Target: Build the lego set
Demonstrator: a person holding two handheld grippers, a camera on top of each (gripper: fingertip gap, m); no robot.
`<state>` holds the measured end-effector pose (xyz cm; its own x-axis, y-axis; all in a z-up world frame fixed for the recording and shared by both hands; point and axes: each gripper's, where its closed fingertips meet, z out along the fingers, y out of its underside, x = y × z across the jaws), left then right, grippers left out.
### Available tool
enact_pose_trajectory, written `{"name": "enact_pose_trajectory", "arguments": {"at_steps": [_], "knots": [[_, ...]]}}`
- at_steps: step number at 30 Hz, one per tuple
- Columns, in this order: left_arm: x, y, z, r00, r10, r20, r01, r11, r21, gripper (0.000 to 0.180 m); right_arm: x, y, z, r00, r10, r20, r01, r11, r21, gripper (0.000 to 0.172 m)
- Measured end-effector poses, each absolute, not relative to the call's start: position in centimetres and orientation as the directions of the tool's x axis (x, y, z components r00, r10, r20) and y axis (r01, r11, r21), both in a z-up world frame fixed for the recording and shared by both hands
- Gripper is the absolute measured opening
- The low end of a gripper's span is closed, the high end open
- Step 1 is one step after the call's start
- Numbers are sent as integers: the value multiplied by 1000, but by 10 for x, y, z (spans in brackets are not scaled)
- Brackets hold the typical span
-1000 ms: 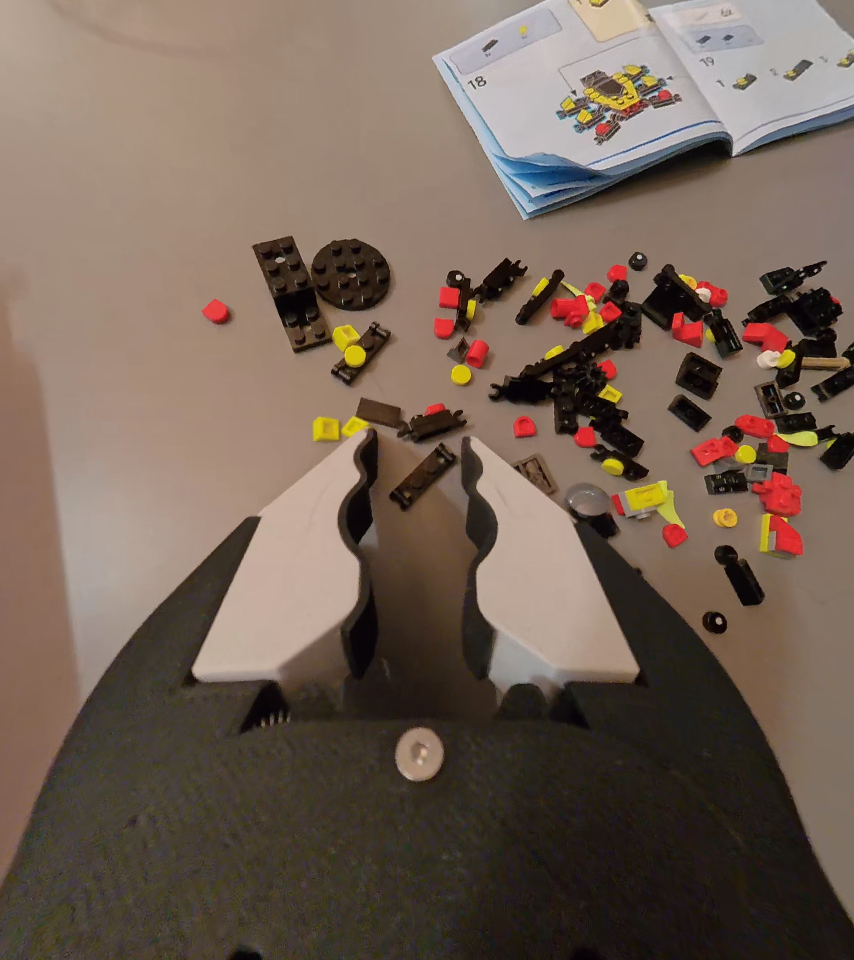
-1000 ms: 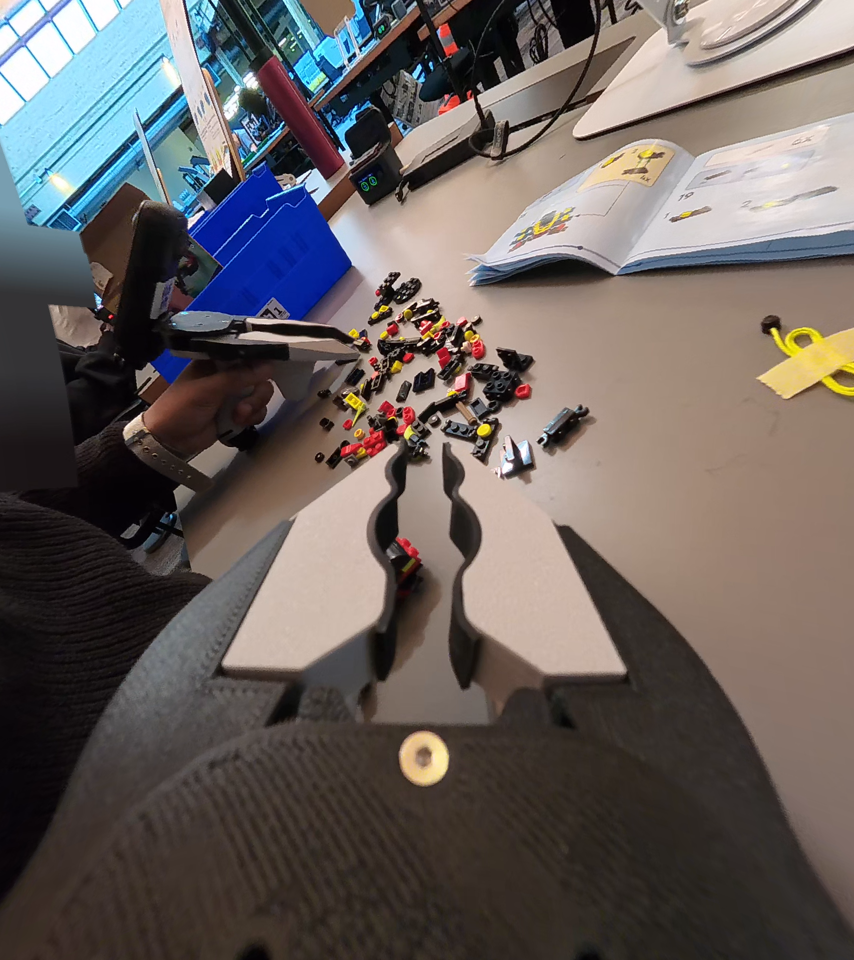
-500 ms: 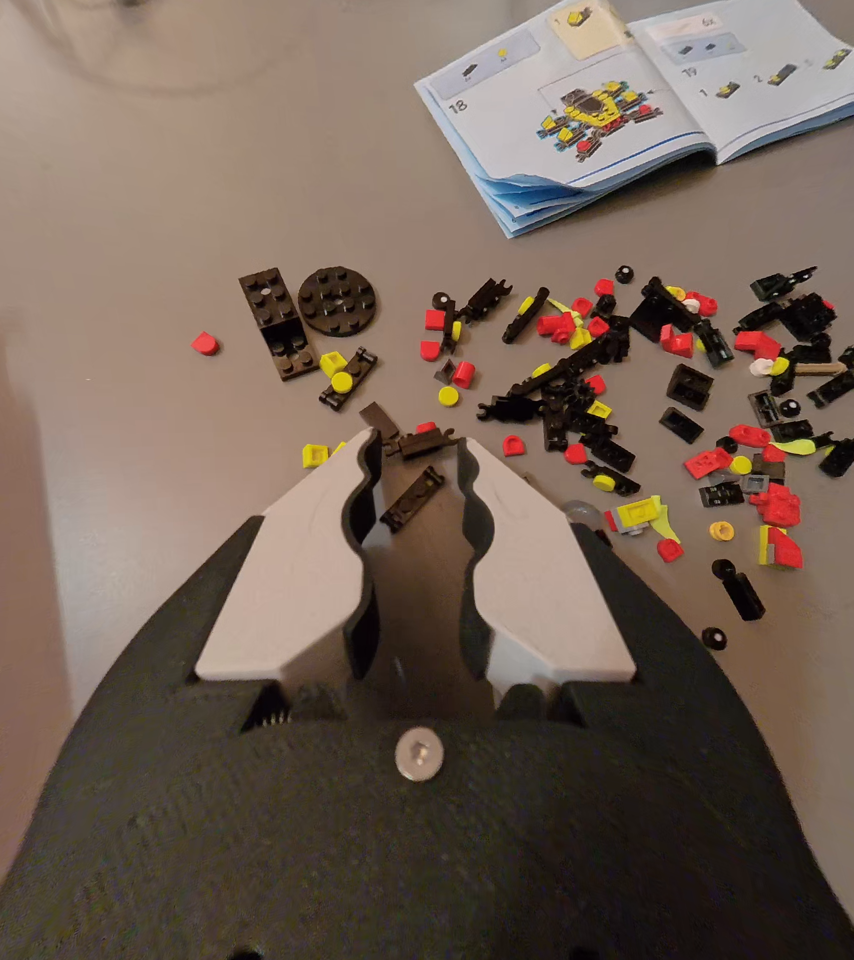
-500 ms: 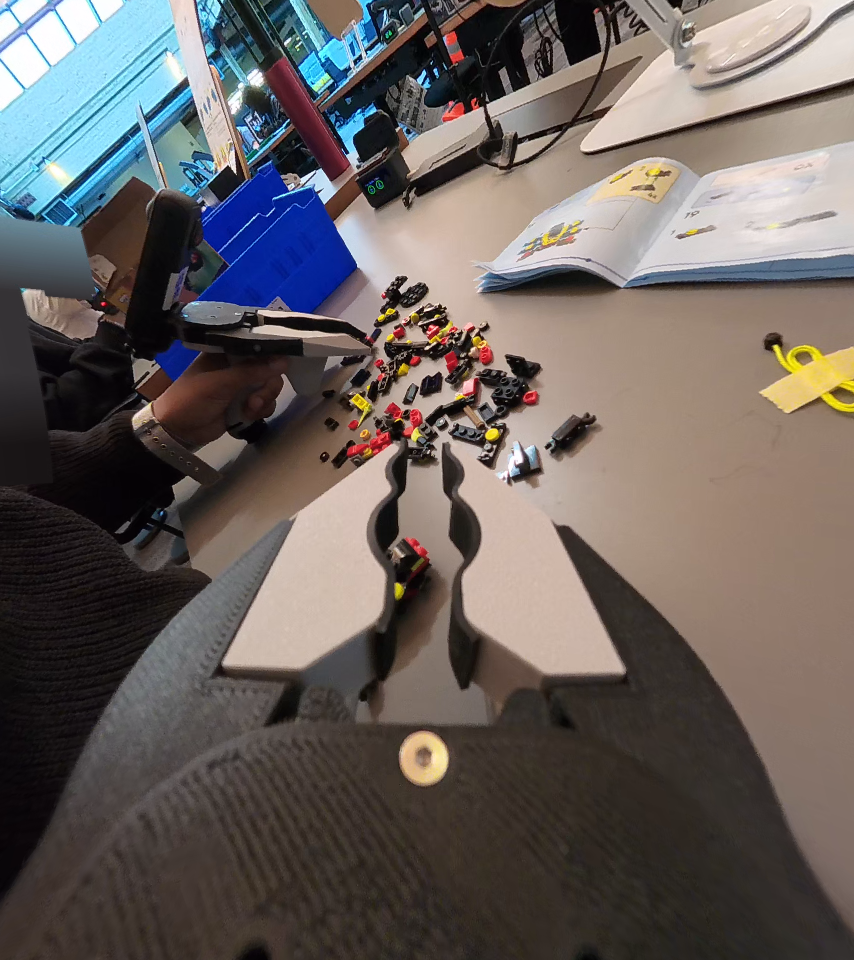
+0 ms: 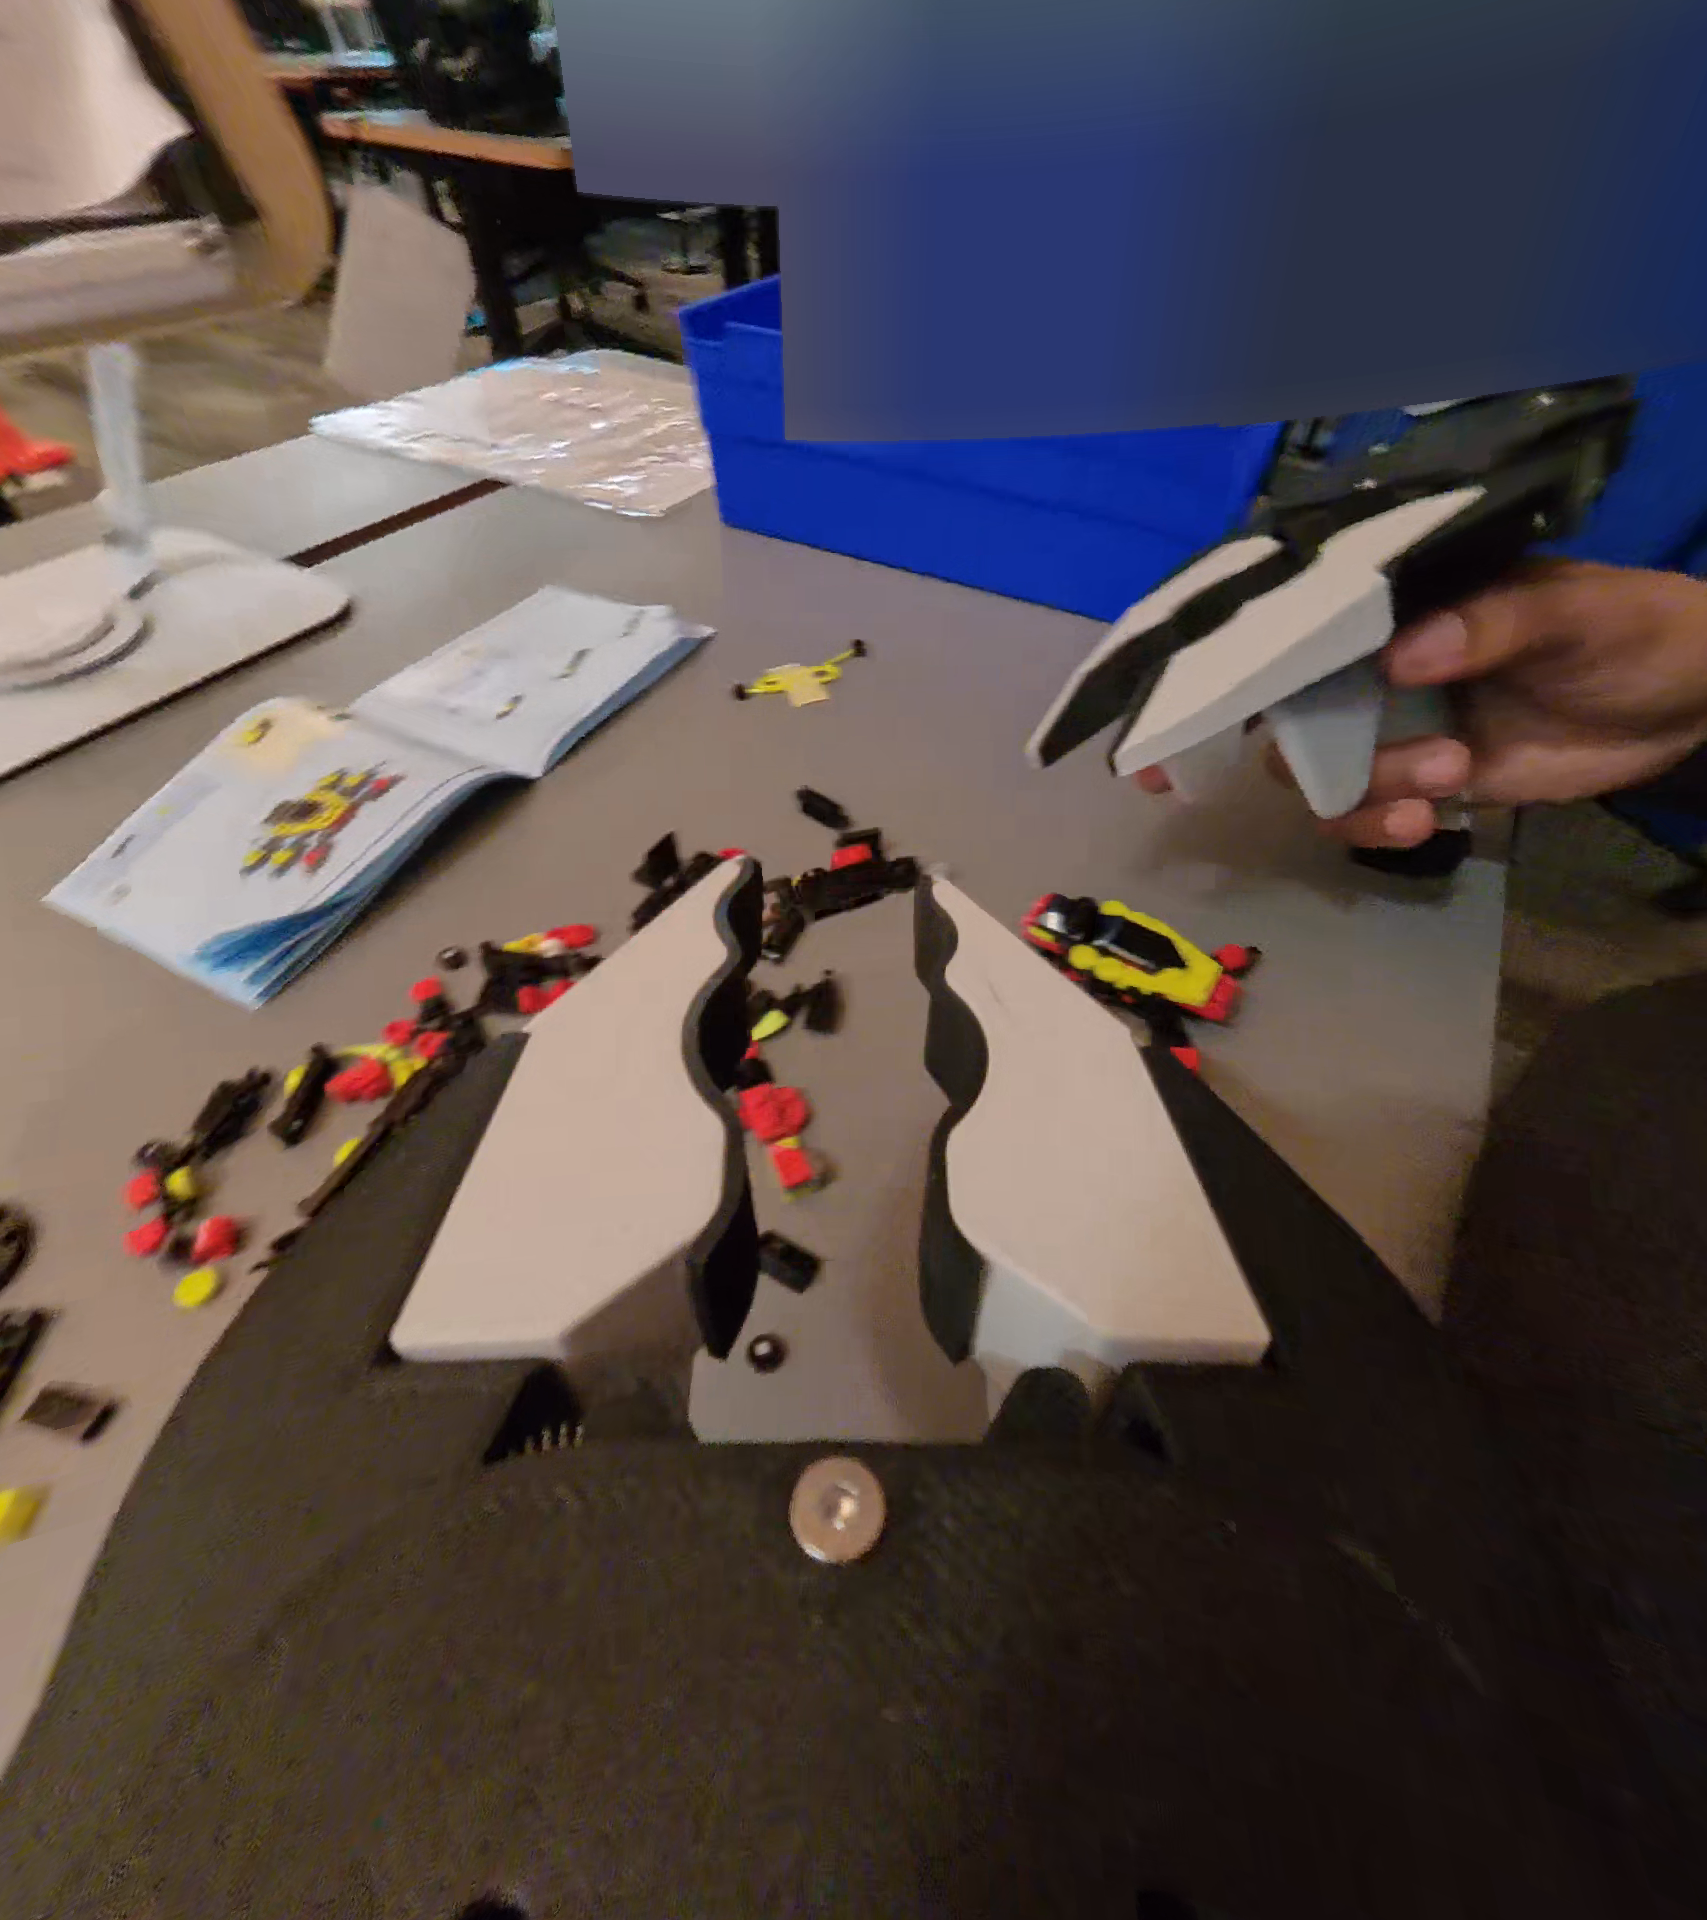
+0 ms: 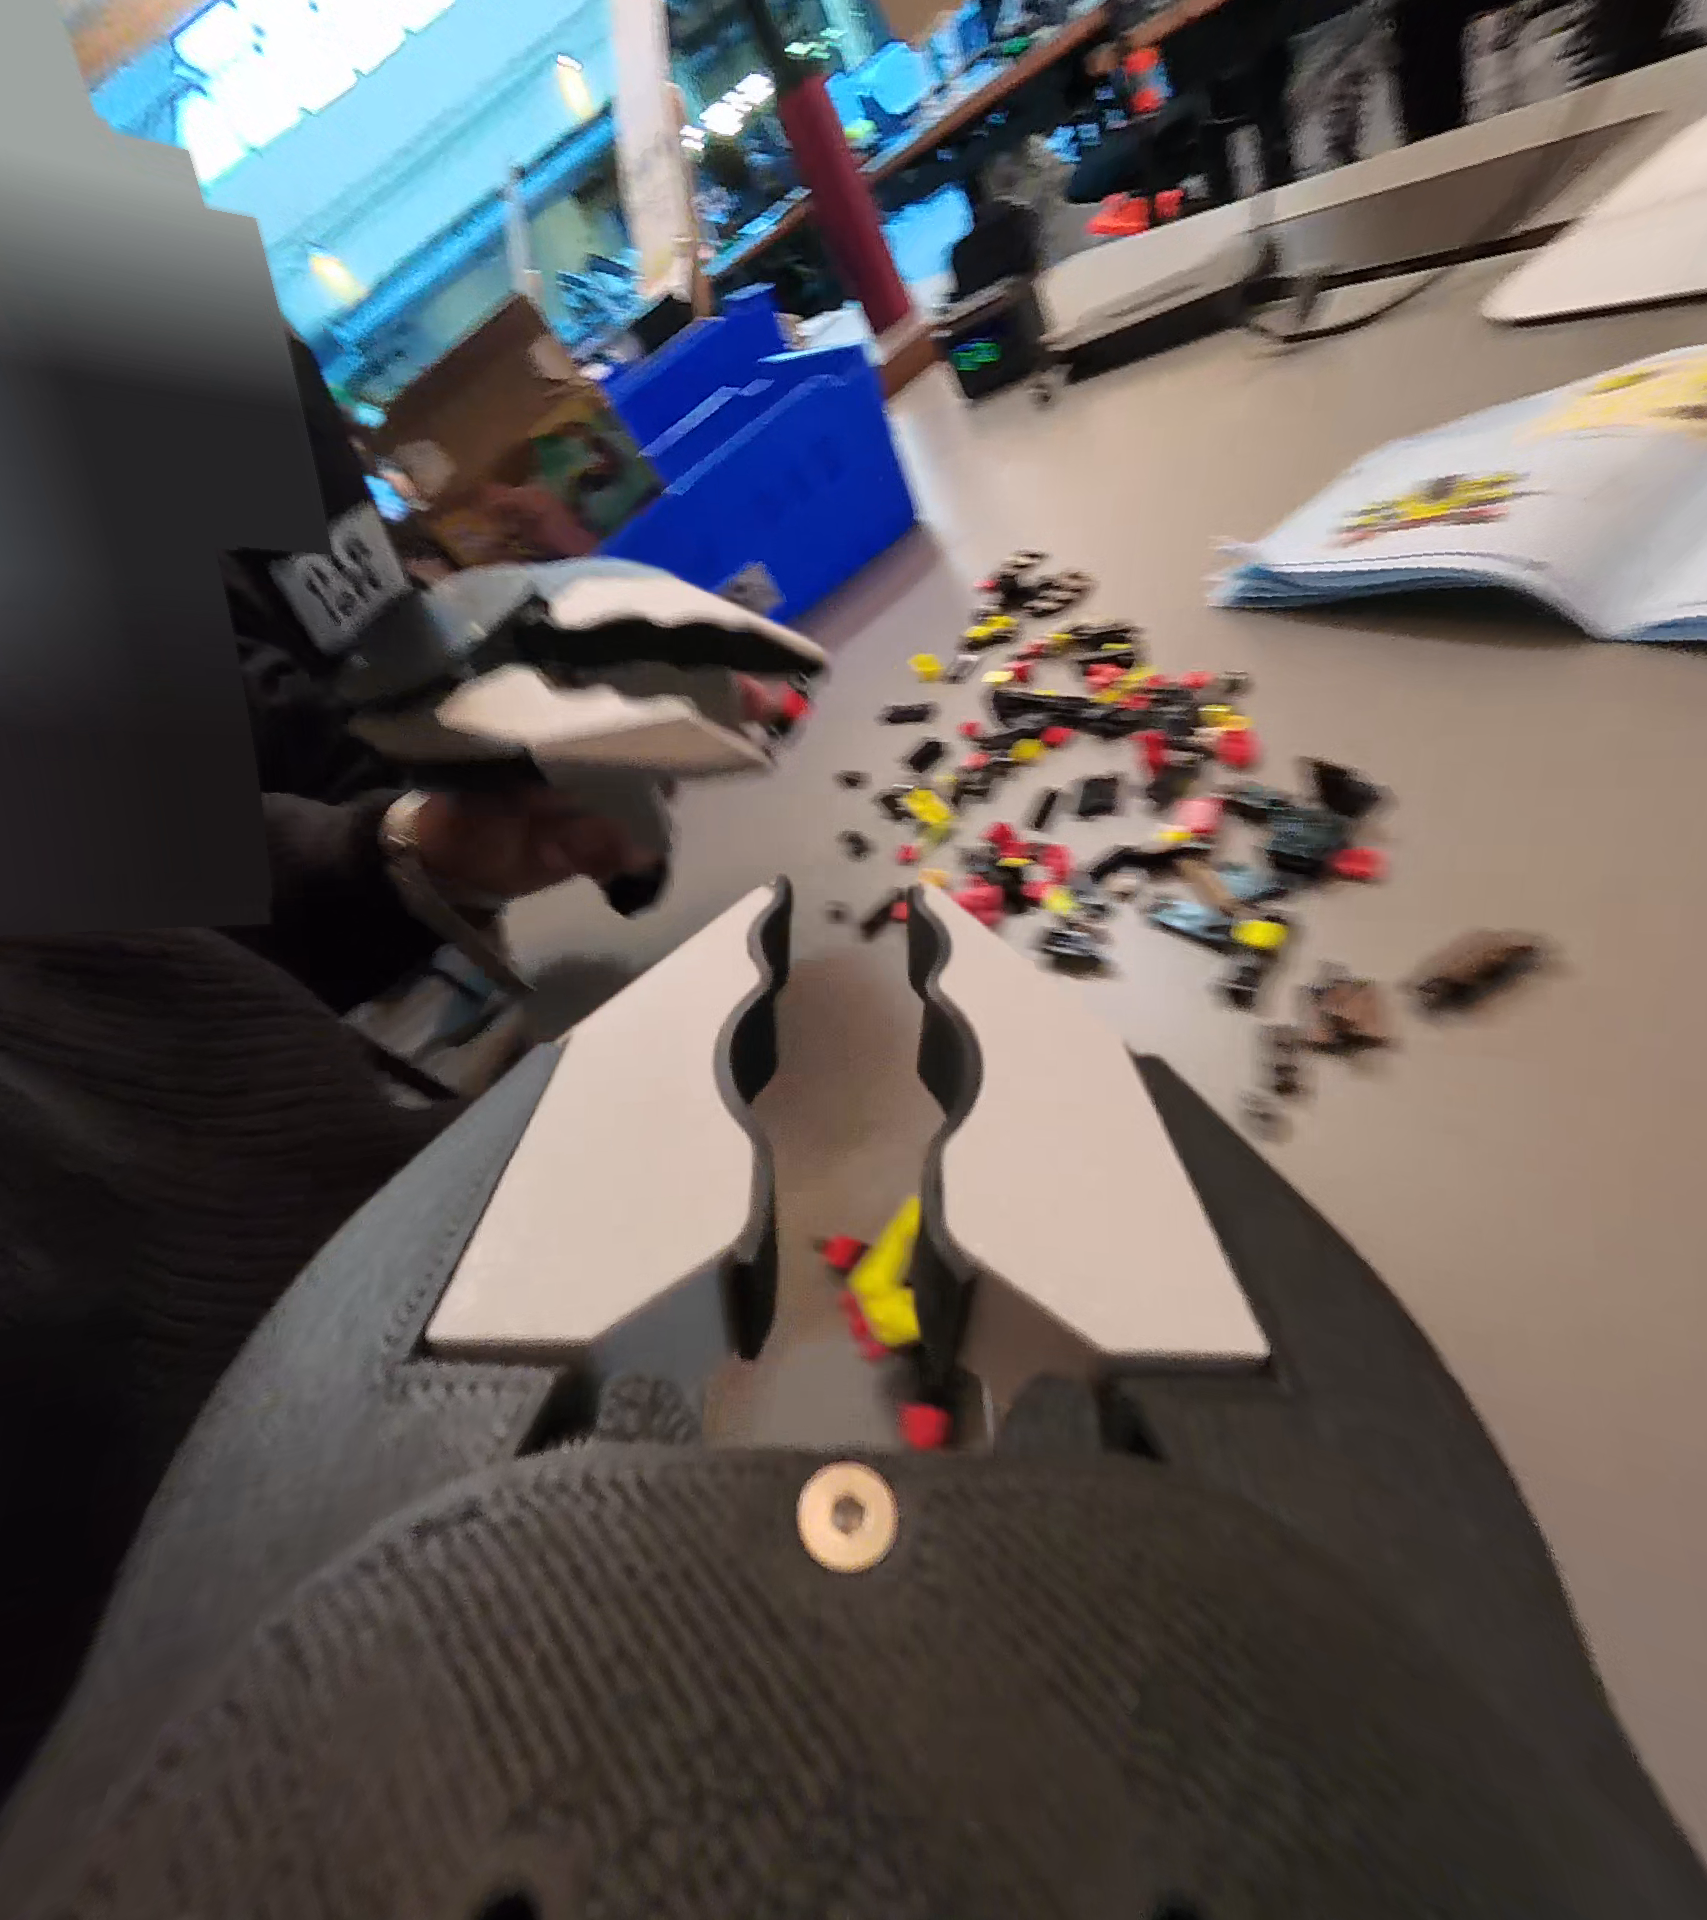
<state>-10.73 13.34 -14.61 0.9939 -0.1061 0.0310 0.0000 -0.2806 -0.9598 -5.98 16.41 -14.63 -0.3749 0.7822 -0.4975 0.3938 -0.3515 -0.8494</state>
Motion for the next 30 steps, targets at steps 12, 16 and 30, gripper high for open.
{"name": "enact_pose_trajectory", "arguments": {"at_steps": [12,16,30], "knots": [[-54,139,-156,967,-255,15,-65,-300,-952,27,-55,133,-151,-395,612,-685,533,-455,-714,28],[-50,139,-157,965,-264,-3,-84,-297,-951,27,-54,131,-152,-392,562,-729,562,-482,-673,28],[-45,139,-164,960,-276,-40,-128,-308,-943,27,-53,129,-157,-383,539,-750,593,-479,-647,17]]}}
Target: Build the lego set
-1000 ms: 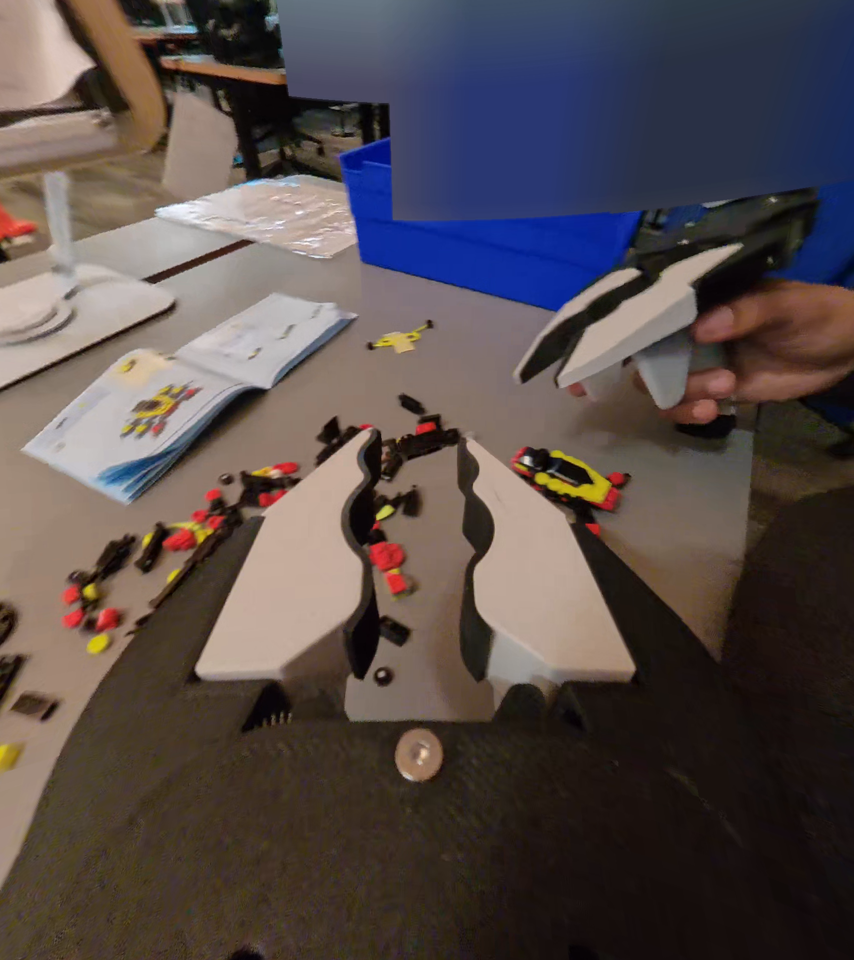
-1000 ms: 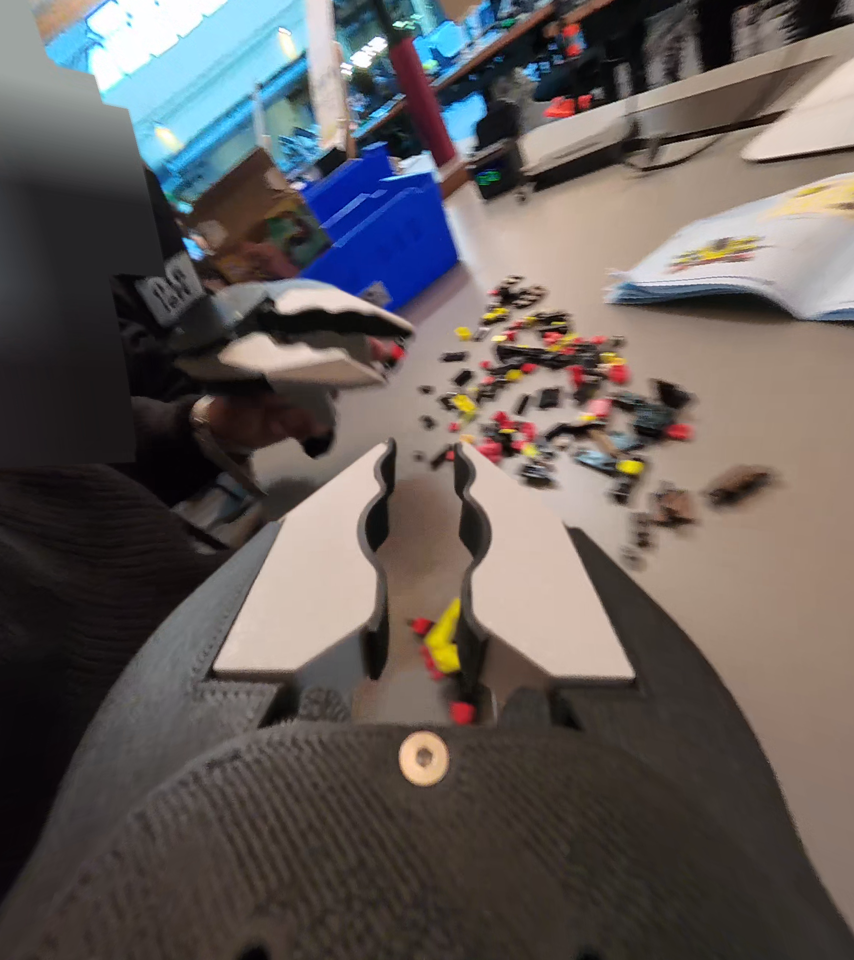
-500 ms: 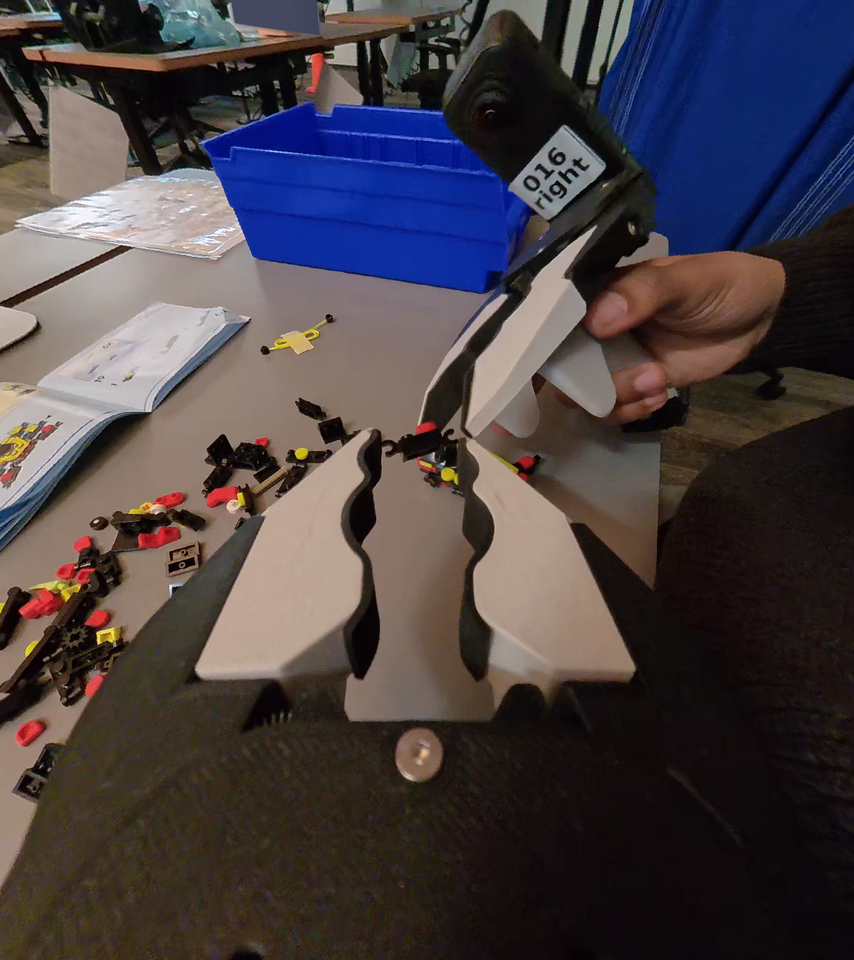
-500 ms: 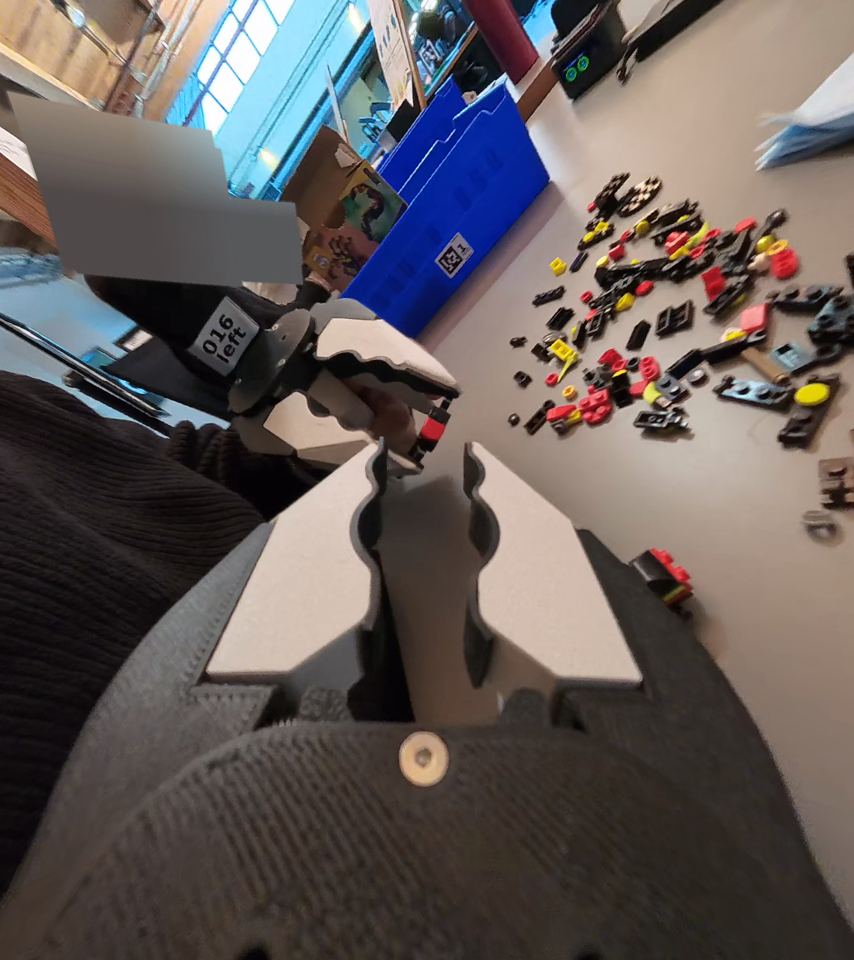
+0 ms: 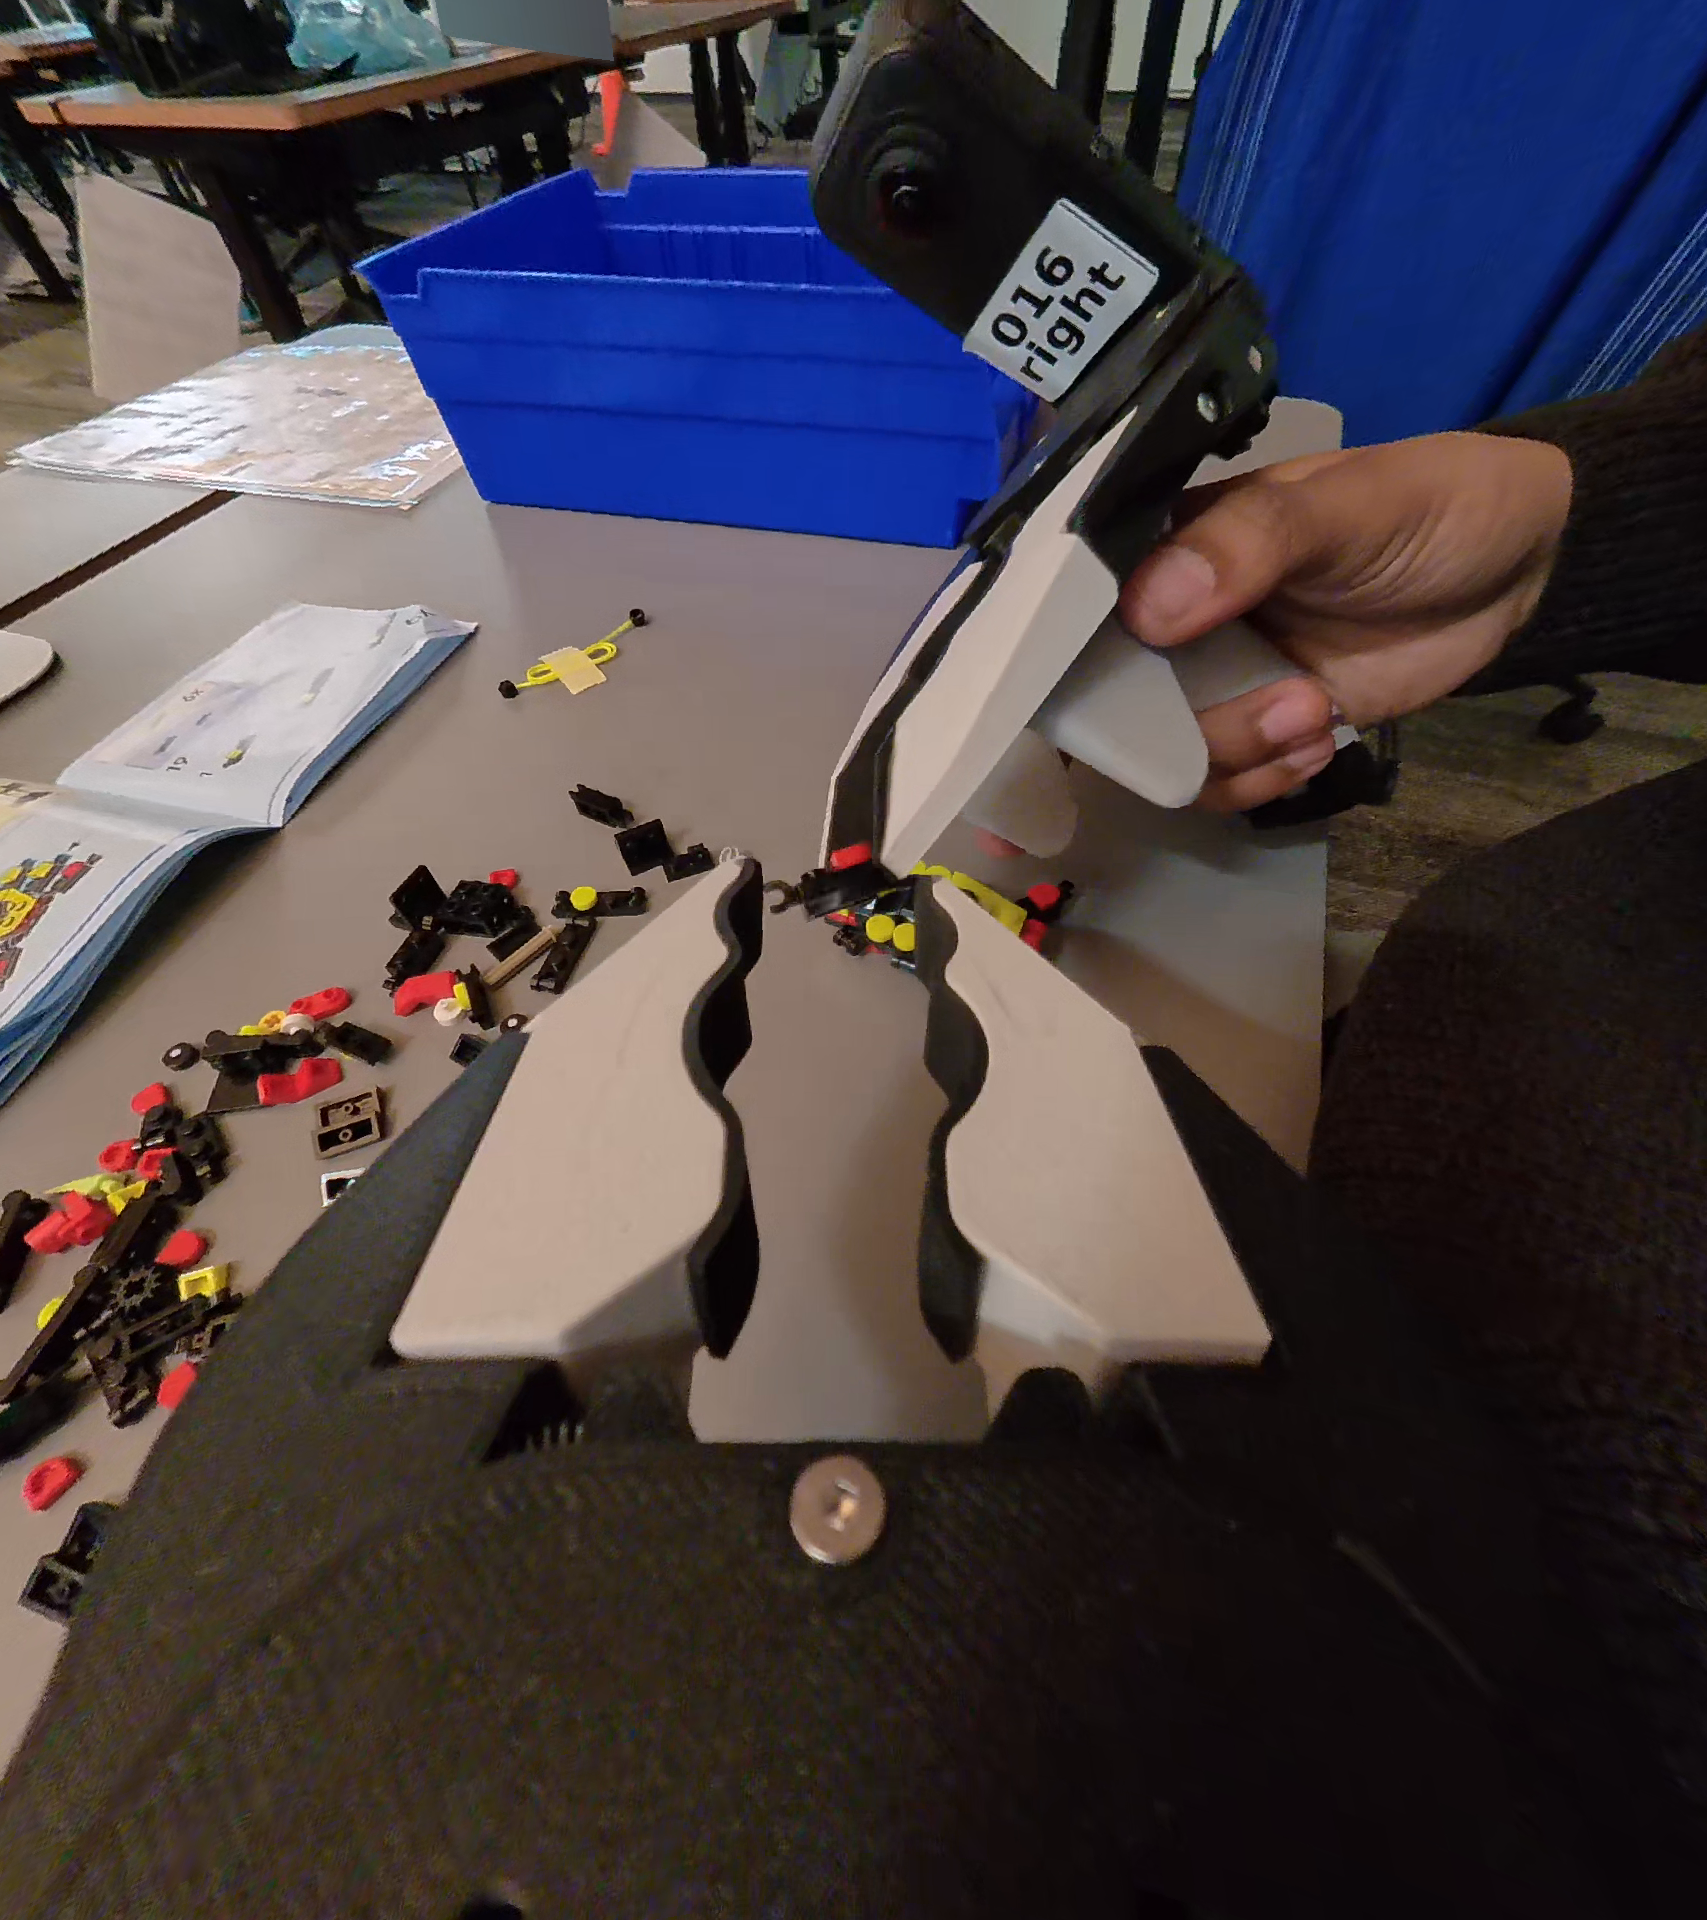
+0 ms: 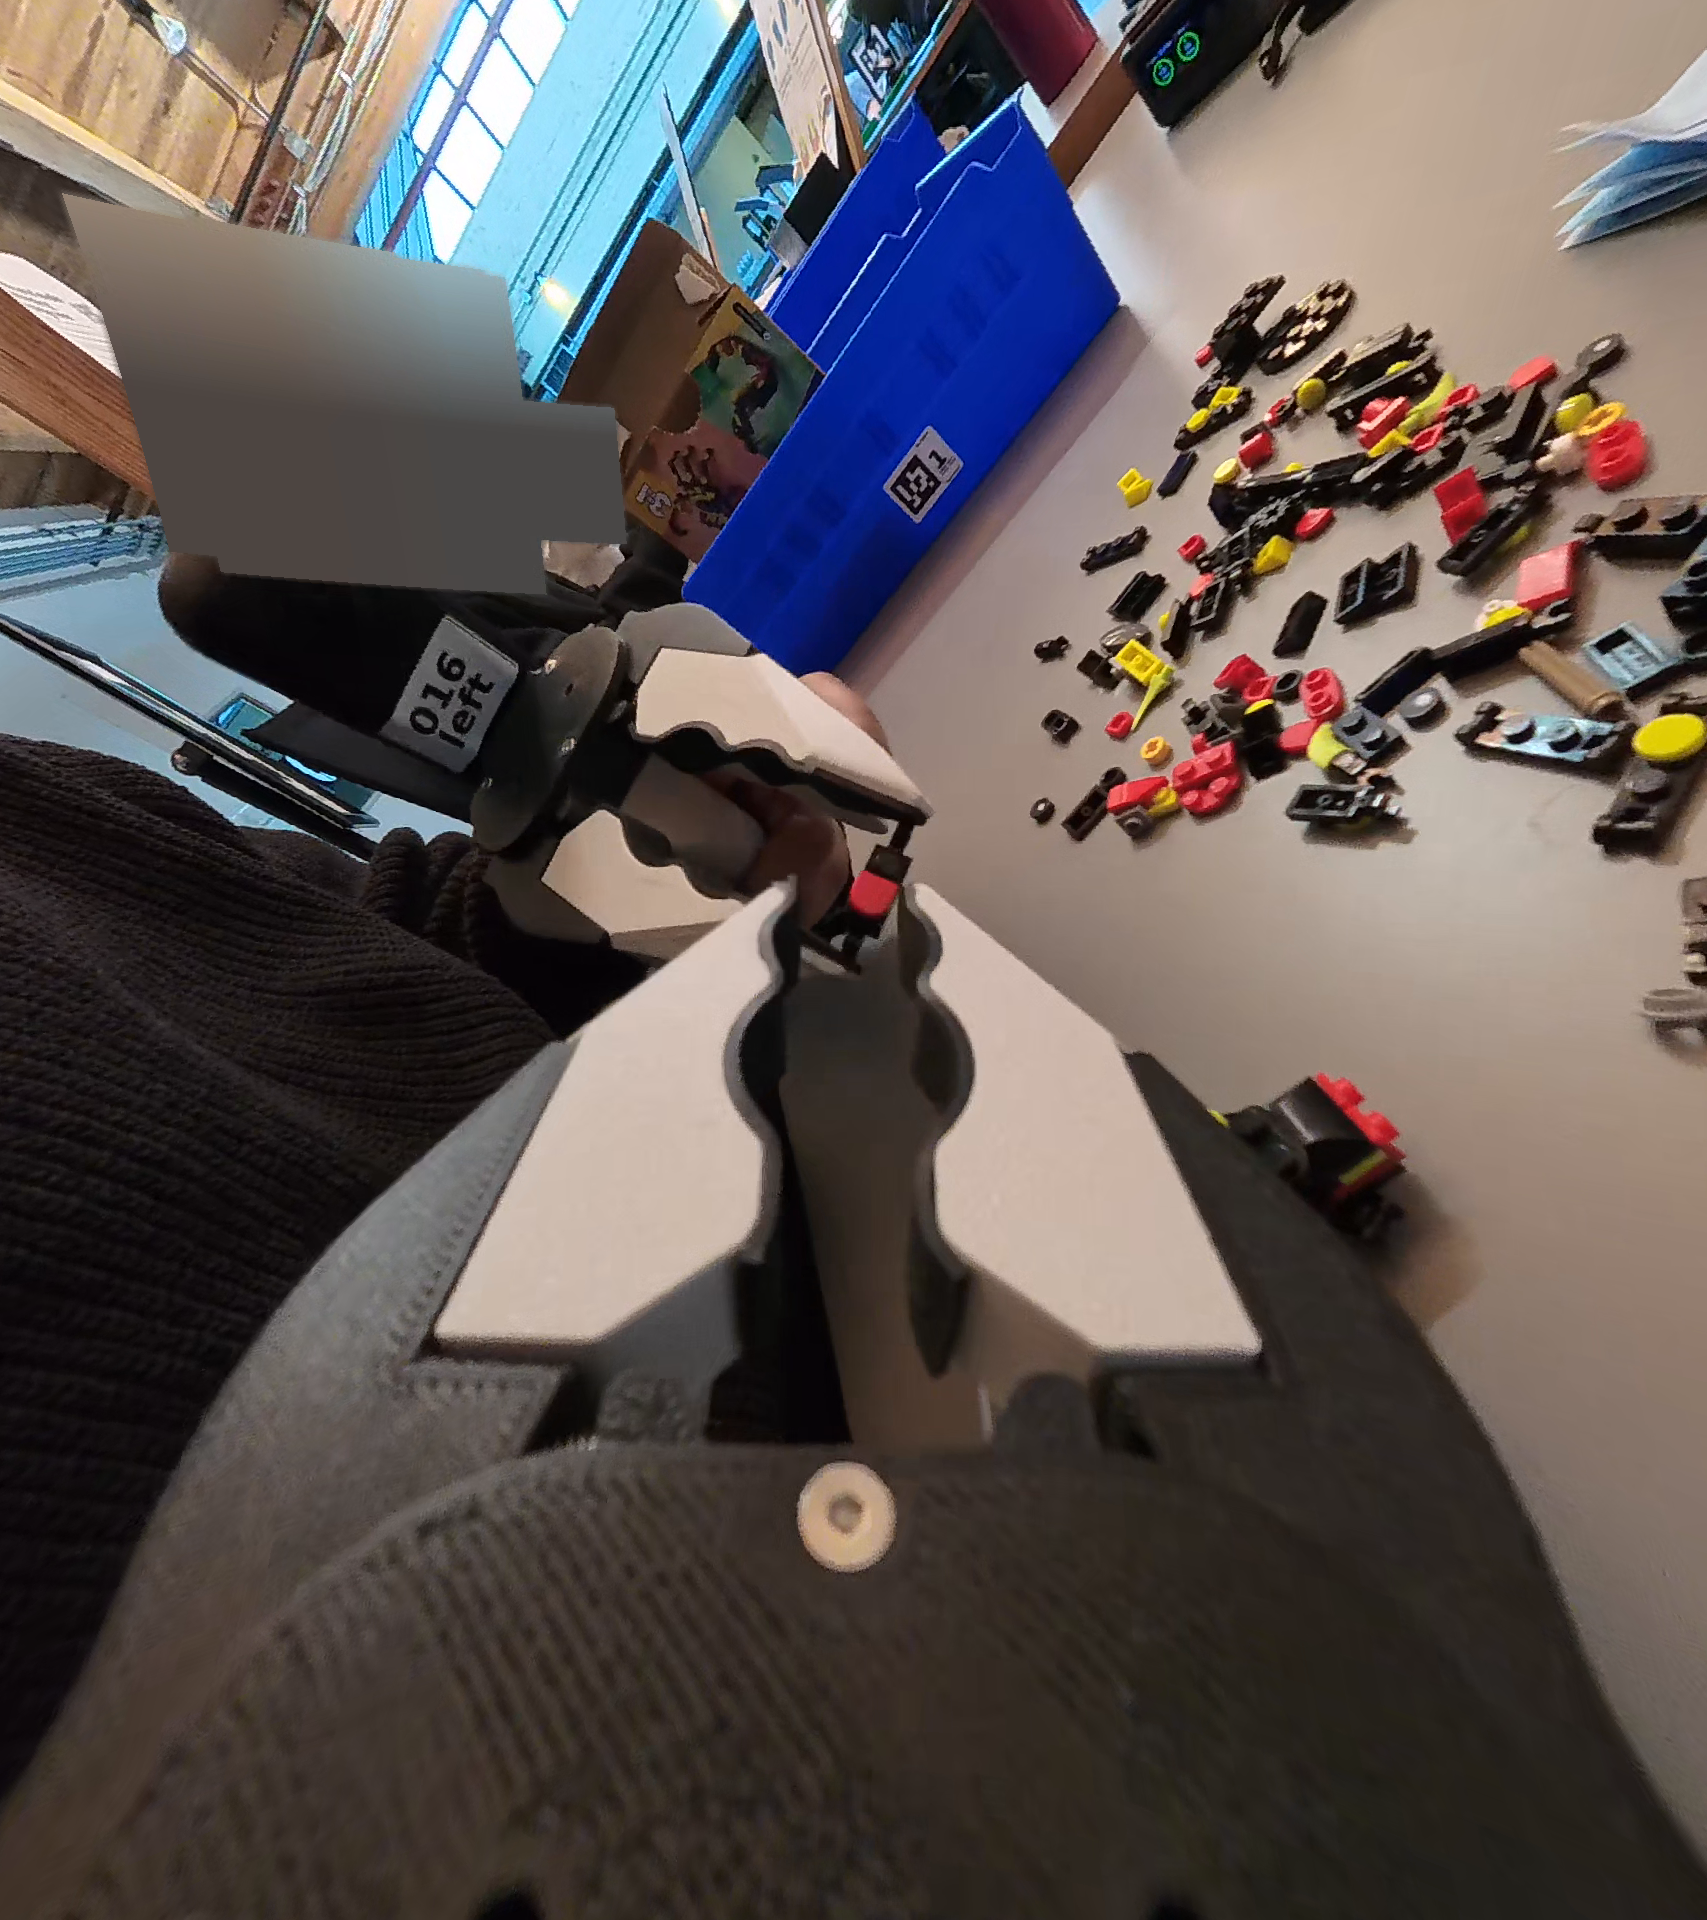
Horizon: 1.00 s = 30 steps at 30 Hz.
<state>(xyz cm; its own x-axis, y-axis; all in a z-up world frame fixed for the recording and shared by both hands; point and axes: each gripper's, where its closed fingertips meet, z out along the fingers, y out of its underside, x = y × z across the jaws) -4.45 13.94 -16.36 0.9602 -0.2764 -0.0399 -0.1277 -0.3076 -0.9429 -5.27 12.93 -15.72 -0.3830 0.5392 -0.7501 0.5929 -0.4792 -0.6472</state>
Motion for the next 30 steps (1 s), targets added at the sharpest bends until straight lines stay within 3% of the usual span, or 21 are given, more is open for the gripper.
{"name": "enact_pose_trajectory", "arguments": {"at_steps": [4,17,26,30], "knots": [[-45,140,-162,962,-270,-36,-120,-303,-945,27,-53,132,-158,-377,551,-745,588,-479,-652,8],[-47,141,-164,967,-255,-24,-105,-310,-945,29,-53,135,-158,-377,563,-735,580,-475,-662,7],[-61,141,-163,969,-210,128,52,-334,-941,37,-54,147,-158,-360,601,-713,556,-476,-682,7],[-72,140,-168,974,-174,145,75,-358,-931,37,-54,168,-166,-325,706,-630,536,-411,-737,7]]}}
